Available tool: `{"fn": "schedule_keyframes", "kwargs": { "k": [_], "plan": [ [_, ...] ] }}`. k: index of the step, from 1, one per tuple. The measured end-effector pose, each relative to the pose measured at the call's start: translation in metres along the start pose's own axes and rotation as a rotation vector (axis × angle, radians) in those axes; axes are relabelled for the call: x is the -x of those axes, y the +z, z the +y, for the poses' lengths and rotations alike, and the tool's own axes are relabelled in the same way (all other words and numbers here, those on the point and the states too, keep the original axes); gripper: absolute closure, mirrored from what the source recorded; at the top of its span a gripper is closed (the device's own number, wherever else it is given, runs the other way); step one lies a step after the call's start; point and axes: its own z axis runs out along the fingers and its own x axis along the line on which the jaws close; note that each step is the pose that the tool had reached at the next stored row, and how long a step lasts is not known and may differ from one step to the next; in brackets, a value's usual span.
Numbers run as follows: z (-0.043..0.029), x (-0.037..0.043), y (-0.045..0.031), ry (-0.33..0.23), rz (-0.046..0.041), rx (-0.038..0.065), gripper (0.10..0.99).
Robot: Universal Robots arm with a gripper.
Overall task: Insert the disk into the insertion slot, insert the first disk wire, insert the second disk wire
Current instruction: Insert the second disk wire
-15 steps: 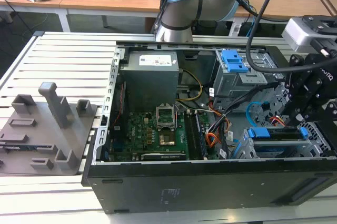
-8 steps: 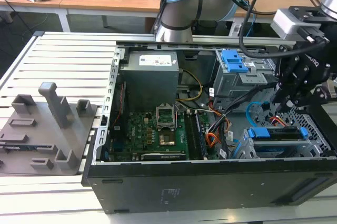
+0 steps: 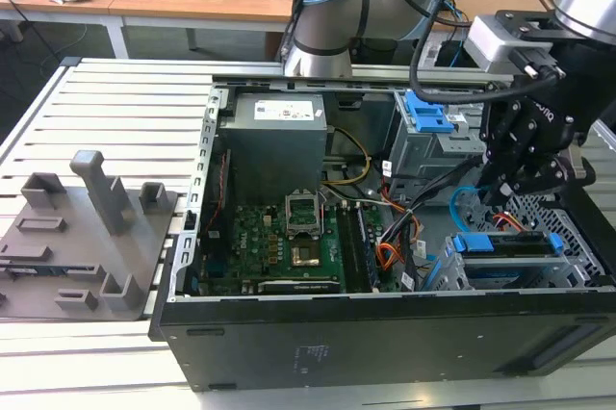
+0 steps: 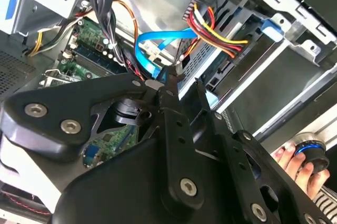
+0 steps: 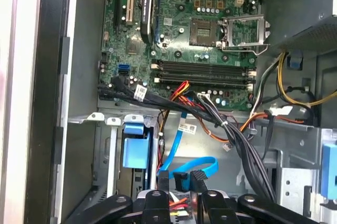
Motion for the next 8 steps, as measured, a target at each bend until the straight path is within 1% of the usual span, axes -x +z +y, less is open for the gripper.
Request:
{"fn": "schedule_keyframes", "kwargs": {
  "k": [3,6,7,8],
  "plan": [
    [0.0043,0.0003,0.0029,-0.025,0.0009,0.0,0.784],
    [0.005,0.0003,0.0042,-0.039,0.0032,0.0,0.784],
    [0.005,0.0003,0.0042,-0.04,0.0031,0.0,0.796],
    [0.005,0.0003,0.0042,-0.042,0.0032,0.0,0.867]
  ]
}}
